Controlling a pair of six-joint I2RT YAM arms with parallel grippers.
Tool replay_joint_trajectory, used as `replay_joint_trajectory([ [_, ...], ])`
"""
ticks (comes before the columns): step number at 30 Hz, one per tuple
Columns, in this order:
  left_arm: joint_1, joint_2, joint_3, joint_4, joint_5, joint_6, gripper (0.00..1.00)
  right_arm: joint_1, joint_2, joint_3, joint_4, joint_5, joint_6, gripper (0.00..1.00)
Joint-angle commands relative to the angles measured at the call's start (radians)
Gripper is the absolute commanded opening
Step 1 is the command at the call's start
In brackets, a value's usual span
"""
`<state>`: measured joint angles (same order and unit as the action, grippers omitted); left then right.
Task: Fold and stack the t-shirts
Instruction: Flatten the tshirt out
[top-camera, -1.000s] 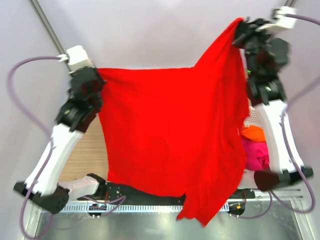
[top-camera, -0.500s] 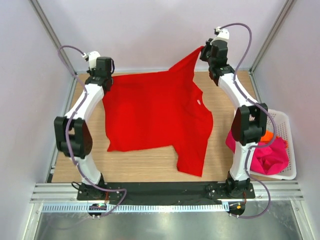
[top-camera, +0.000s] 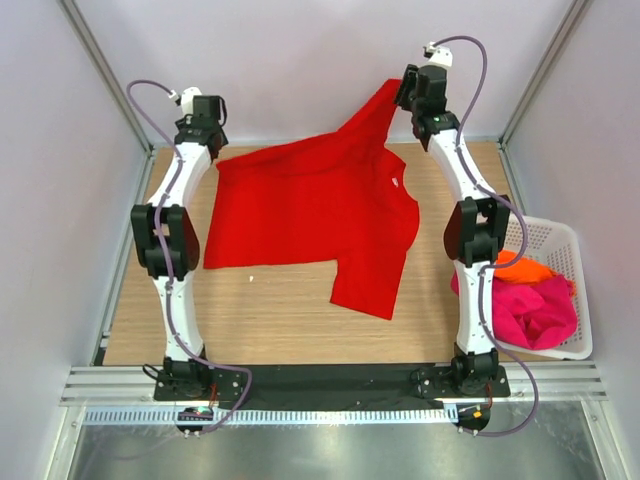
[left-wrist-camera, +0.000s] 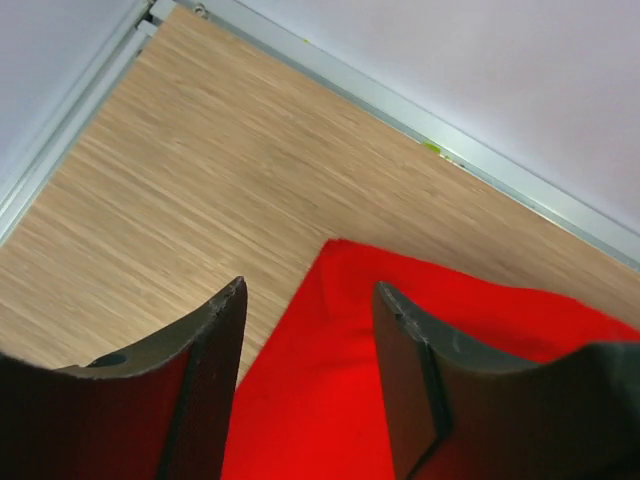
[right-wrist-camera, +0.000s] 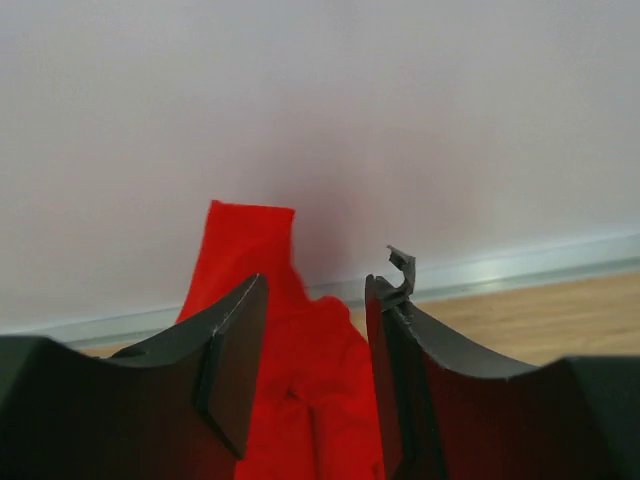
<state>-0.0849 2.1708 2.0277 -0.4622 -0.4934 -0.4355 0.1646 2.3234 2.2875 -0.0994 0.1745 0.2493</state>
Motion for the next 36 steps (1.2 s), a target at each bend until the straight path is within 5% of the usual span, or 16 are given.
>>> replay_joint_trajectory([
  [1, 0.034, -0.037, 0.095, -0.117, -0.02, -0.037, 0.57, -0.008, -0.033, 0.133, -0.258, 0.063, 0.043, 0.52],
  [9, 0.08, -0.324, -0.165, -0.309, 0.047, -0.156, 0.61, -0.007, -0.268, -0.08, -0.71, 0.06, 0.2, 0.72],
  [19, 0.178, -0.672, -0.769, -0.313, 0.343, -0.357, 0.43, 0.137, -0.702, -0.789, -0.761, -0.208, 0.208, 0.7],
  [28, 0.244, -0.589, -0.912, -0.265, 0.409, -0.373, 0.41, 0.274, -0.976, -1.206, -0.724, -0.257, 0.246, 0.61],
  [36, 0.246, -0.549, -0.974, -0.217, 0.487, -0.436, 0.43, 0.273, -1.004, -1.272, -0.724, -0.254, 0.245, 0.62],
])
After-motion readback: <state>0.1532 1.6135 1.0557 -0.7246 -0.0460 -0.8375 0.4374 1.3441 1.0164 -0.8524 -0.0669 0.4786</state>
